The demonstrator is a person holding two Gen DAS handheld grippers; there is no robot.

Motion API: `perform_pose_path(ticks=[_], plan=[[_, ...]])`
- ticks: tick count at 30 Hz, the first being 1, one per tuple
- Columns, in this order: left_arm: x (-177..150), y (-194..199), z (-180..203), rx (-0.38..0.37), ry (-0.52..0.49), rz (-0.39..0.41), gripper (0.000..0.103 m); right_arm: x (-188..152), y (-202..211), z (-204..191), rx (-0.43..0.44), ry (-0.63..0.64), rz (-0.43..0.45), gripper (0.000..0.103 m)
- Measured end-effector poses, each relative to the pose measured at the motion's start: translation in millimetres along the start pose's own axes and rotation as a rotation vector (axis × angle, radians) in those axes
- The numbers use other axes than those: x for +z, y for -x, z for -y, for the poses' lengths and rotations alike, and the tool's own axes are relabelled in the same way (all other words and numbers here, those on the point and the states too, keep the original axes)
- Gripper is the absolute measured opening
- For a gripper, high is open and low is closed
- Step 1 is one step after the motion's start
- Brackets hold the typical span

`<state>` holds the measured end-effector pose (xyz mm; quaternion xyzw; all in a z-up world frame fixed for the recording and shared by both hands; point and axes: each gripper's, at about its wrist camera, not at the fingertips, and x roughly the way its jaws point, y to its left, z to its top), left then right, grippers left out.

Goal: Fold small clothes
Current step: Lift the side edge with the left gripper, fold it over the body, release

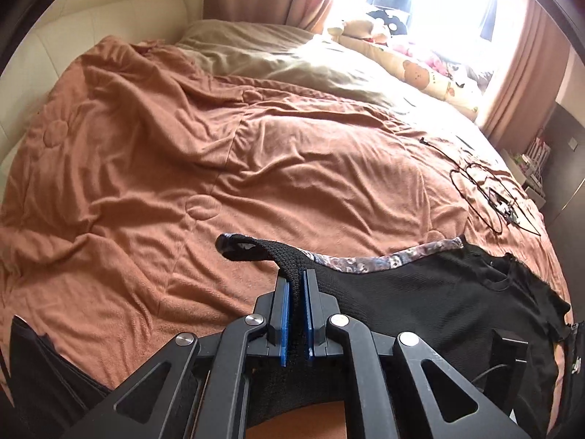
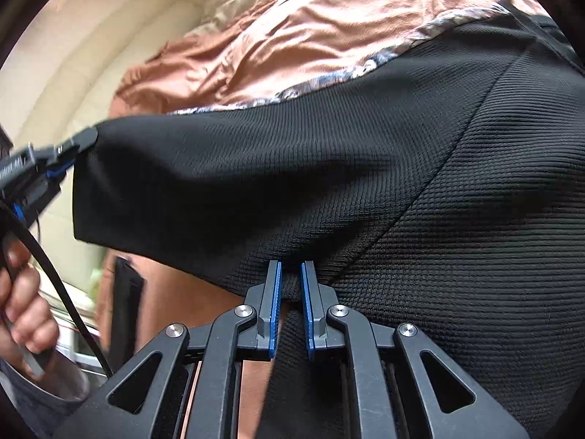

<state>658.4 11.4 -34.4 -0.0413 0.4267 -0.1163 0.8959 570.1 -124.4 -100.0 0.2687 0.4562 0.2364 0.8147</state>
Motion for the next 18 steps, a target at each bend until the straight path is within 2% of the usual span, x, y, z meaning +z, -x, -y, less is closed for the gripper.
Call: perform_pose_path(ticks=[1, 3, 4, 5, 6, 7, 9, 18], plan=[[2.0, 4.6, 6.4, -0.002, -0.012, 0.005, 0.007, 0.9, 7.7, 2.4, 0.037, -0.014, 0.004, 0.008], [4.8, 12.0, 19.0, -0.007, -0.037, 0.01, 0.007, 0.7, 23.7, 5.6, 0.055, -0.004, 0.035, 0.01], [6.8, 14.7, 25.5, -0.009, -0.048, 0.013, 0.007, 0.2, 32.7, 7.4, 0.046, 0.009, 0.055, 0.016], [9.2, 16.9, 31.6, -0.011, -0.055, 0.014, 0.007, -0.5, 41.6, 9.8, 0.041, 0.016, 0.073, 0.034], [10.6, 18.6, 37.6, -0.014, -0.057, 0.015, 0.007, -1.2, 50.4, 13.1, 0.041, 0.017, 0.087, 0.047], [12.6, 21.2, 43.8, -0.02, -0.058, 0.015, 0.007, -1.9, 57.7, 16.0, 0.033, 0.017, 0.099, 0.068], [15.5, 24.5, 58.5, -0.034, -0.064, 0.014, 0.007, -4.1, 75.9, 20.8, 0.01, 0.032, 0.146, 0.069], [16.9, 27.2, 134.2, -0.041, -0.148, 0.014, 0.007, -18.0, 135.0, 51.9, 0.014, -0.029, 0.205, 0.069]])
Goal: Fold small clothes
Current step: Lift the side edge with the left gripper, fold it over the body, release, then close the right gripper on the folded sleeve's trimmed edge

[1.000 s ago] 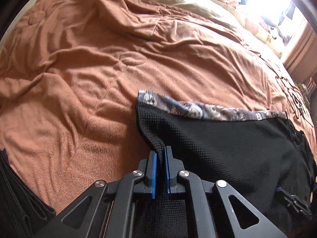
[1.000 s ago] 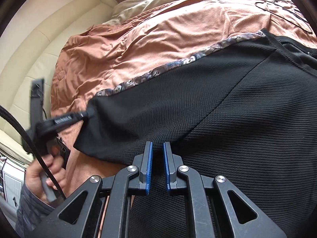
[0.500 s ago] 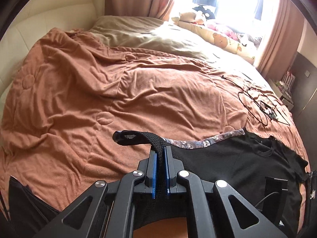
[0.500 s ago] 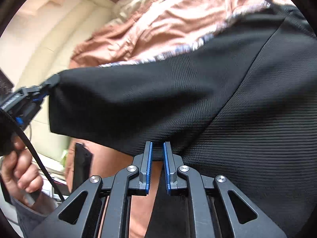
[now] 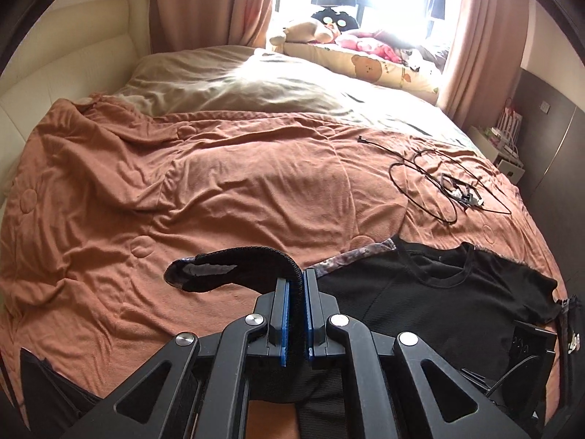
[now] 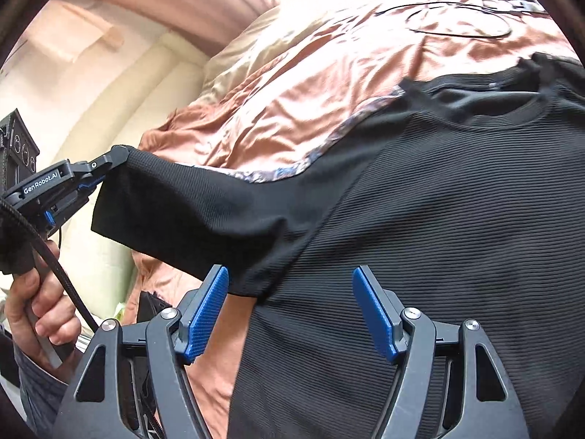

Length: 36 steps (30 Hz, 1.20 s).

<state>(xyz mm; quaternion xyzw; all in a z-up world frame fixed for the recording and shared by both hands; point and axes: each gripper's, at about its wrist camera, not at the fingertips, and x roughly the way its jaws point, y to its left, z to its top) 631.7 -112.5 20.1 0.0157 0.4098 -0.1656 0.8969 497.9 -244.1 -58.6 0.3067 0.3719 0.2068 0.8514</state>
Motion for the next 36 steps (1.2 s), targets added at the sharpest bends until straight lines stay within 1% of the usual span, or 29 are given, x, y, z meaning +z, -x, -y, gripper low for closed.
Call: perform_pose_path(ticks=[7, 9, 11, 14, 15, 16, 17, 18, 19, 20, 21, 22, 23, 24, 25, 28, 31, 36], plan=[[-3.3, -16.2, 55.4, -0.03, -0.048, -0.037, 0.007, -0.1, 55.9, 26.9, -0.023, -0.025, 0.039, 0.069], [-5.4, -22.6, 72.1, -0.031, -0.076, -0.05, 0.007, 0.1, 71.4, 35.7, -0.034, -0.035, 0.048, 0.069], [-8.3, -30.1, 89.1, -0.031, -0.108, -0.069, 0.007, -0.8, 86.1, 43.6, -0.039, -0.039, 0.059, 0.069], [-13.5, -43.1, 108.7, -0.044, -0.127, -0.101, 0.007, -1.5, 103.9, 54.6, -0.047, -0.05, 0.07, 0.069], [-16.0, -48.1, 114.8, -0.06, -0.13, -0.114, 0.007, -2.4, 109.3, 59.5, -0.05, -0.056, 0.073, 0.069], [-19.1, -53.1, 121.5, -0.1, -0.136, -0.131, 0.007, -3.2, 112.8, 62.8, -0.054, -0.061, 0.075, 0.069], [-22.4, -57.0, 129.5, -0.154, -0.152, -0.152, 0.007, -3.8, 116.8, 67.3, -0.063, -0.071, 0.077, 0.069], [-26.9, -60.2, 138.6, -0.19, -0.184, -0.171, 0.008, -4.6, 118.7, 70.1, -0.072, -0.079, 0.078, 0.069], [-30.5, -61.7, 146.9, -0.179, -0.218, -0.181, 0.009, -5.1, 122.6, 74.0, -0.077, -0.086, 0.081, 0.069], [-33.5, -62.7, 153.2, -0.148, -0.252, -0.186, 0.011, -5.3, 124.5, 76.0, -0.081, -0.087, 0.084, 0.069], [-35.9, -62.6, 156.2, -0.127, -0.272, -0.187, 0.02, -5.6, 126.6, 77.2, -0.088, -0.085, 0.087, 0.069], [-37.3, -61.1, 155.6, -0.125, -0.277, -0.185, 0.031, -6.0, 127.8, 77.4, -0.095, -0.084, 0.089, 0.069], [-37.6, -59.3, 152.8, -0.13, -0.27, -0.18, 0.036, -6.2, 128.5, 76.7, -0.098, -0.084, 0.088, 0.07], [-37.1, -57.1, 147.9, -0.129, -0.258, -0.172, 0.044, -6.5, 128.3, 74.9, -0.093, -0.084, 0.084, 0.071], [-36.5, -54.7, 141.3, -0.116, -0.244, -0.163, 0.047, -6.6, 127.5, 72.6, -0.09, -0.081, 0.082, 0.072], [-34.5, -53.1, 115.5, -0.062, -0.187, -0.161, 0.048, -5.6, 121.9, 61.8, -0.104, -0.041, 0.069, 0.072], [-37.6, -52.1, 82.5, -0.023, -0.12, -0.163, 0.048, -0.6, 106.9, 46.3, -0.147, 0.026, 0.045, 0.072], [-50.8, -54.5, 34.8, 0.003, -0.045, -0.178, 0.048, 6.3, 80.4, 18.5, -0.209, 0.142, 0.004, 0.072]])
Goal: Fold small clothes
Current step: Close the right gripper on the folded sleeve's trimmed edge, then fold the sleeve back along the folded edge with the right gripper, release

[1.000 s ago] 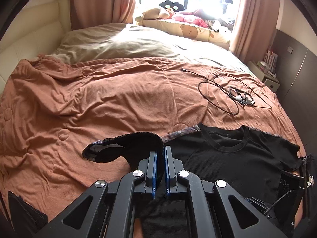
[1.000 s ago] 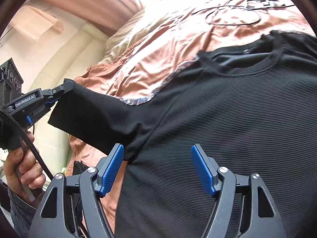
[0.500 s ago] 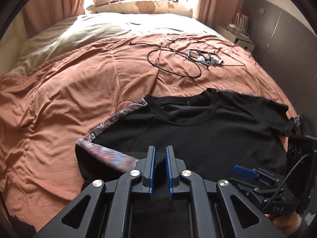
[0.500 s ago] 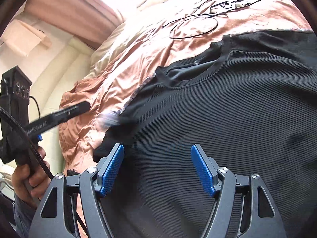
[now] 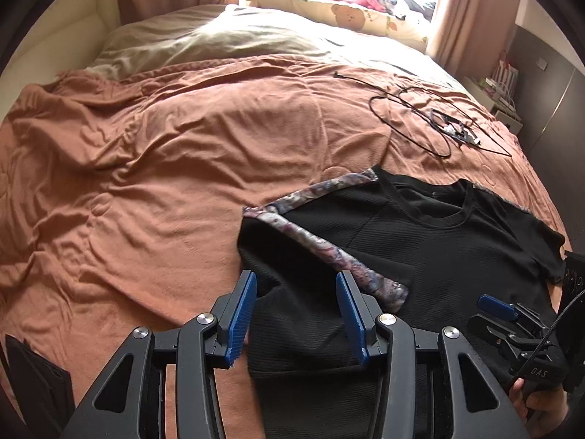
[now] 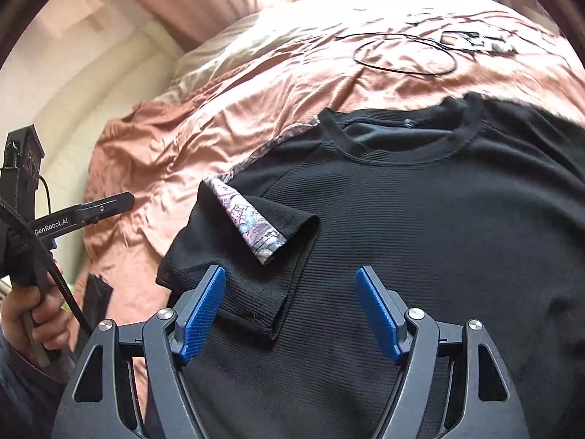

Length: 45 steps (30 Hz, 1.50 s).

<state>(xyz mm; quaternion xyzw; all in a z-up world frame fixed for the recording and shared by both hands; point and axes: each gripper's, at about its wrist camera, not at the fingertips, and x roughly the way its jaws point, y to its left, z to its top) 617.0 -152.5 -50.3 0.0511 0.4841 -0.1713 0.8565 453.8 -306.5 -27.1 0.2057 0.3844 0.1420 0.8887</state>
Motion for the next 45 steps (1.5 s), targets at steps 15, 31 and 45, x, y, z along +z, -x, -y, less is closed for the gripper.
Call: perform_pose_path(ticks=[15, 31, 45], plan=[[-29.2, -26.0, -71.4, -0.028, 0.095, -0.005, 0.048, 8.8, -89.3, -77.4, -0.208, 0.376, -0.098, 0.059], [-28.2, -55.1, -77.0, -0.054, 0.108, -0.023, 0.047, 69.0, -90.5, -40.9, -0.295, 0.282, -0.002, 0.001], [-32.0, -84.5, -65.7, -0.064, 0.086, -0.068, 0.047, 84.2, -94.0, 15.3, -0.098, 0.021, -0.022, 0.005]])
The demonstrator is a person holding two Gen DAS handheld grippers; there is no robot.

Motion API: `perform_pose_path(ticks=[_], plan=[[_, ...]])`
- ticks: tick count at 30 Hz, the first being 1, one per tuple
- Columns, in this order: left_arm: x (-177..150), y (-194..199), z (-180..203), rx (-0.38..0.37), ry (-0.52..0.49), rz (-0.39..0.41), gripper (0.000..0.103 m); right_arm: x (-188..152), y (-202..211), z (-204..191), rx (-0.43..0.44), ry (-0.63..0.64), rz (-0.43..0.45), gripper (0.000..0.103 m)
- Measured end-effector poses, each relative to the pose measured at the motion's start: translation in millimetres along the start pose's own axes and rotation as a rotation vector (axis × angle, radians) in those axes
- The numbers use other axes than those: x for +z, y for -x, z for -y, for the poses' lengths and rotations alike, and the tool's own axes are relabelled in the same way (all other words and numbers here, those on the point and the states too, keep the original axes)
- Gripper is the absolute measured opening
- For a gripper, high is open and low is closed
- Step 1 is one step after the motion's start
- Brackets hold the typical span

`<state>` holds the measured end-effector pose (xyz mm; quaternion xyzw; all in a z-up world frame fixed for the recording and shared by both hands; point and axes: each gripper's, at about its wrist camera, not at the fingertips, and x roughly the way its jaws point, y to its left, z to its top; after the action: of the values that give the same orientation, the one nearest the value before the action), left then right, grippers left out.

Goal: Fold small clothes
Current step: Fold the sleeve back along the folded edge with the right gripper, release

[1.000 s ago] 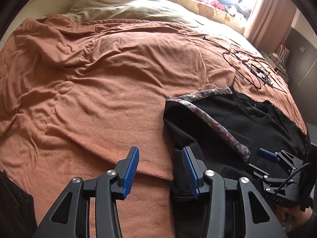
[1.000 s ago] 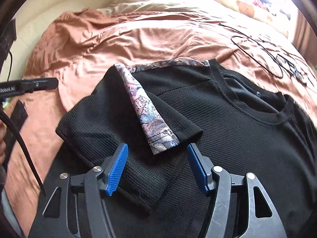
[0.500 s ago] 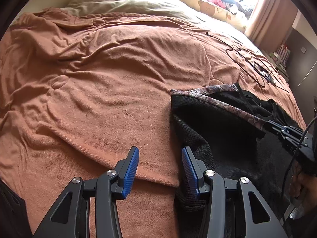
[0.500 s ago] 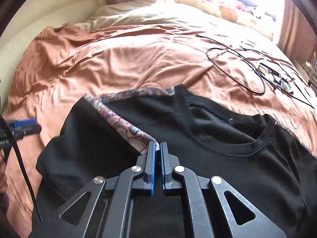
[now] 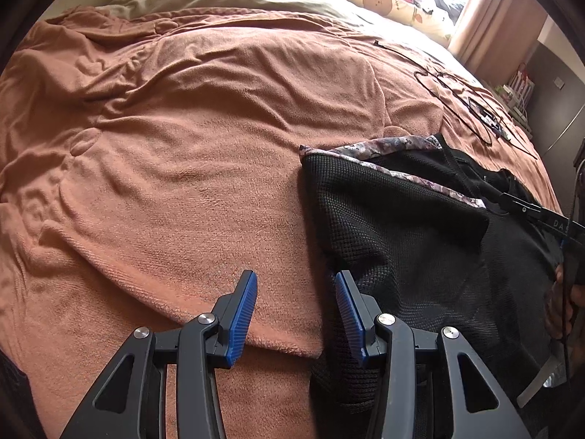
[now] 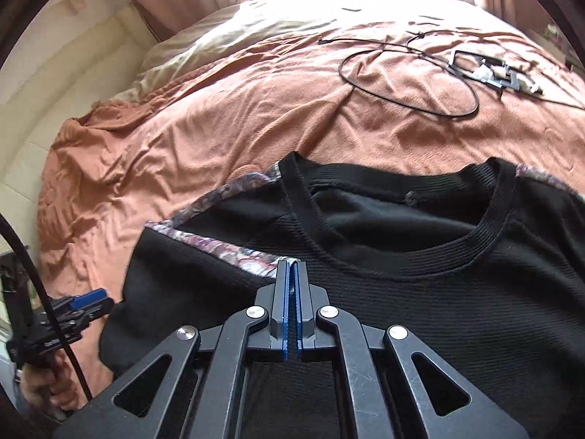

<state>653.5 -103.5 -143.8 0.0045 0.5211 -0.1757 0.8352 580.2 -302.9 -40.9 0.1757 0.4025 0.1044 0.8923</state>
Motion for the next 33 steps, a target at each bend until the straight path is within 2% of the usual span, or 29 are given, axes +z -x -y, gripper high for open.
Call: perform_pose_path(ticks=[1, 2, 3, 4, 6, 9, 10, 11, 14, 15, 16, 17, 19, 24, 28, 33], plan=[[-0.6, -1.6, -0.7, -0.001, 0.006, -0.003, 0.047, -1.7, -0.6, 0.5, 0.025, -0.007, -0.01, 0.033], [-1.4, -2.9, -1.1, -0.003, 0.013, -0.006, 0.047, -3.2, -1.5, -0.1, 0.031, -0.005, -0.017, 0.079], [-2.4, -3.9, -1.5, -0.003, 0.021, -0.011, 0.047, -5.2, -0.7, -0.6, 0.037, 0.001, -0.008, 0.088], [-3.8, -4.4, -1.4, 0.003, 0.028, -0.016, 0.047, -7.2, 0.6, -1.4, 0.041, 0.011, 0.008, 0.088], [-7.0, -3.3, -0.7, 0.003, 0.039, -0.022, 0.047, -10.7, -4.8, 0.2, 0.074, 0.004, -0.022, 0.088], [-12.5, -0.9, 1.9, 0.009, 0.039, -0.022, 0.047, -16.4, -16.1, 6.8, 0.068, -0.024, -0.062, 0.088], [-14.4, -0.9, 2.2, 0.004, 0.044, -0.023, 0.047, -17.4, -21.0, 9.9, 0.061, -0.034, -0.08, 0.085], [-16.2, -1.3, 2.7, 0.001, 0.05, -0.026, 0.047, -17.9, -27.6, 12.8, 0.058, -0.049, -0.103, 0.068], [-20.8, -3.0, 6.2, 0.008, 0.053, -0.032, 0.047, -15.6, -38.1, 16.5, 0.079, -0.109, -0.119, 0.035], [-22.2, -3.8, 7.8, 0.009, 0.05, -0.036, 0.047, -14.5, -40.4, 17.7, 0.098, -0.124, -0.12, 0.031], [-23.3, -4.4, 9.3, 0.01, 0.047, -0.039, 0.047, -13.3, -45.2, 18.0, 0.122, -0.135, -0.134, 0.022], [-24.3, -4.9, 10.7, 0.013, 0.043, -0.042, 0.047, -12.9, -47.8, 17.8, 0.125, -0.133, -0.142, 0.013], [-25.3, -5.1, 13.5, 0.017, 0.034, -0.045, 0.047, -12.8, -49.2, 16.2, 0.1, -0.111, -0.141, 0.004], [-20.6, 1.1, 11.3, 0.008, 0.034, -0.037, 0.047, -13.3, -30.9, 22.2, 0.055, -0.104, -0.107, 0.002], [-14.2, 13.7, 0.5, -0.014, 0.092, 0.0, 0.047, -16.7, -19.2, 32.6, 0.017, -0.12, -0.108, 0.002], [-19.0, 8.7, 11.4, -0.03, 0.071, -0.028, 0.047, -25.9, -7.7, 41.2, 0.007, -0.17, -0.093, 0.002]])
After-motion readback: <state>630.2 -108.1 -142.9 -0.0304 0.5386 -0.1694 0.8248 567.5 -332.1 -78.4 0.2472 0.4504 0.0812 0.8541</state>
